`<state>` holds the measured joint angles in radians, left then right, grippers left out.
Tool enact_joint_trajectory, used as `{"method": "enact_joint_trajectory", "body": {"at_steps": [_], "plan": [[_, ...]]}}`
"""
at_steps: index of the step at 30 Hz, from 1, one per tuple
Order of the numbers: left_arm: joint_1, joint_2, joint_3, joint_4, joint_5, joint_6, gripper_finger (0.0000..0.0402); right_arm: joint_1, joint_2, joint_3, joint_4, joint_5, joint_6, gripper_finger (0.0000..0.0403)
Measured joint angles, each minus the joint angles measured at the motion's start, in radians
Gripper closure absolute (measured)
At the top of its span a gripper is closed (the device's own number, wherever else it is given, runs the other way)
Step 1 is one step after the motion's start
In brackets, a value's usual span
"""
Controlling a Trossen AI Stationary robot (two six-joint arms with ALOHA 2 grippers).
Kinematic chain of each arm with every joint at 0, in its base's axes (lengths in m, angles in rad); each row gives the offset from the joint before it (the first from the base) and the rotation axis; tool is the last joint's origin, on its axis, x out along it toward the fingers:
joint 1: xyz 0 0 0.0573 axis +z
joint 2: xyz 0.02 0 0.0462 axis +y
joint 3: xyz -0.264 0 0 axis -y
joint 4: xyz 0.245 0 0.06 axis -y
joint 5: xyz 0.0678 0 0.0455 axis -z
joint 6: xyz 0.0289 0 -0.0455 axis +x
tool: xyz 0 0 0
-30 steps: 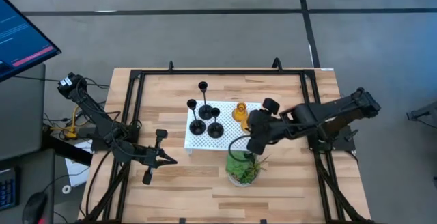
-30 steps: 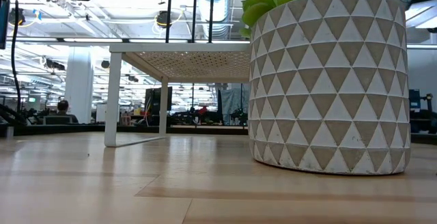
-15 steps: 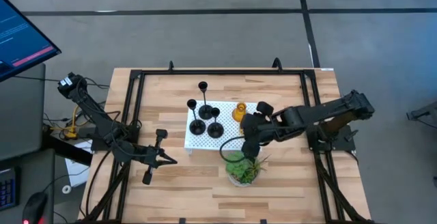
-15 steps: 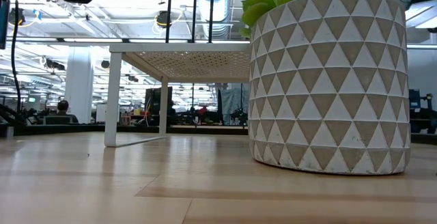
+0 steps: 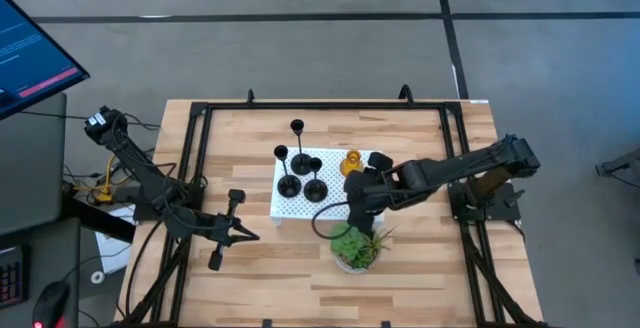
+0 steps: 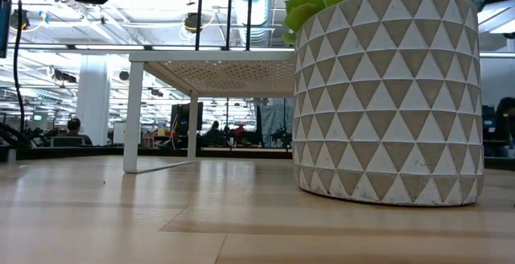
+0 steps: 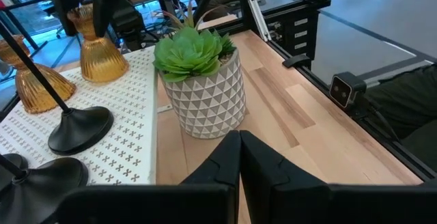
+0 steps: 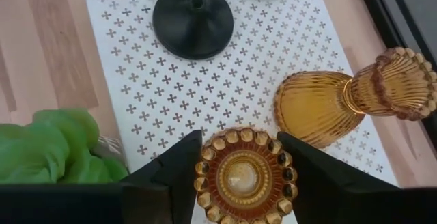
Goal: Pick & Place candle stick holders
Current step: Put the orange transparent candle holder on the shelf
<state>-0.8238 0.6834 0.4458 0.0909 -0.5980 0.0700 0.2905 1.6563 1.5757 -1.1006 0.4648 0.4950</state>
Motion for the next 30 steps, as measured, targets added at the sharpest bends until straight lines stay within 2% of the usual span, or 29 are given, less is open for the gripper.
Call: {"method": "enact_joint_trajectory", "body": {"at_steps": [4, 8, 16, 30], "plan": [[0.000, 0.000, 0.000, 0.000, 0.000, 0.000, 0.0394, -0.006, 0.001, 0.000, 0.004, -0.003, 0.000, 0.0247], [0.000, 0.000, 0.000, 0.000, 0.000, 0.000, 0.0394, -0.006, 0.001, 0.000, 0.004, -0.016, -0.023, 0.0245], [0.000, 0.000, 0.000, 0.000, 0.000, 0.000, 0.0394, -0.012, 0.001, 0.000, 0.002, -0.023, -0.024, 0.0150], [0.000, 0.000, 0.000, 0.000, 0.000, 0.000, 0.0394, -0.054, -0.008, 0.000, -0.065, -0.023, -0.053, 0.0139]]}}
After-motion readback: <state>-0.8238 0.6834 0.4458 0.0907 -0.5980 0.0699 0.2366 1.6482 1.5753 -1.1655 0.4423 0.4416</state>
